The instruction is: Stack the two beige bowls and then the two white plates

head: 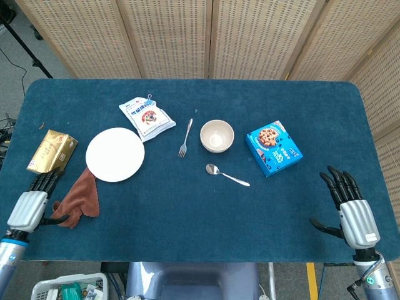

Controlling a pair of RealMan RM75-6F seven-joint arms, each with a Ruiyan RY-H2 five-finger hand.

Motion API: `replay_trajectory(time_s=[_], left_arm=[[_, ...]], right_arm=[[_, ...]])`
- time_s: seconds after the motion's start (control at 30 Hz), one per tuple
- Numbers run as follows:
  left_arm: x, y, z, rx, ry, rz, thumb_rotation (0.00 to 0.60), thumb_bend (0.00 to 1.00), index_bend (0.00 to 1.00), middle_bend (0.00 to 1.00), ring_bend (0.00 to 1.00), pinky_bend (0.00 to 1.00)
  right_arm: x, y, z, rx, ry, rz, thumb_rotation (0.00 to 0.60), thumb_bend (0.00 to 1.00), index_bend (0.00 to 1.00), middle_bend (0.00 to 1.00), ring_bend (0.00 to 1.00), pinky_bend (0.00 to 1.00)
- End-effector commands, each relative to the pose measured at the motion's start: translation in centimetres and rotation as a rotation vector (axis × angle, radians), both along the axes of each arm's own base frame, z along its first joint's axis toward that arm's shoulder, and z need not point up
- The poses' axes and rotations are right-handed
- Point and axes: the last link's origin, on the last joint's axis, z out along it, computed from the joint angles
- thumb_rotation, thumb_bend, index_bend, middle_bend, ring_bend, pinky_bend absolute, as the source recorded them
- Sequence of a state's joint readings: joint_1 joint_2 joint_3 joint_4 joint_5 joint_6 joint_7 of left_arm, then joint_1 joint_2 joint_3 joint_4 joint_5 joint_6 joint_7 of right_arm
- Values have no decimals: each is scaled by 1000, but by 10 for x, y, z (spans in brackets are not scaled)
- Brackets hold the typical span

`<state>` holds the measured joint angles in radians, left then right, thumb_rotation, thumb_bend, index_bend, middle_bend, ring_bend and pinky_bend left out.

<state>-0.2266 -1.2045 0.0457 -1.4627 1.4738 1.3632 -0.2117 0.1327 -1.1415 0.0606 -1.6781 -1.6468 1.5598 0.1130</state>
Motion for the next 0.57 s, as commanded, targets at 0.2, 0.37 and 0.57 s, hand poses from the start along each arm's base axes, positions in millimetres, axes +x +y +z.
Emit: replay_trajectory(time_s=[0.2,0.37,0.57], left_arm=[[-7,-20,25,76,68,-28,600,100,0,0,0,0],[-11,-20,28,88,91,-25,600,100,0,0,0,0],[-10,-19,33,117,102,-35,600,101,0,0,0,0]], right_arm=[[-1,0,3,-14,0,-5,600,0,0,0,0,0],[-2,0,6,-30,-2,-13,600,0,0,0,0,0],[-1,0,7,-35,0,-12,600,0,0,0,0,0]])
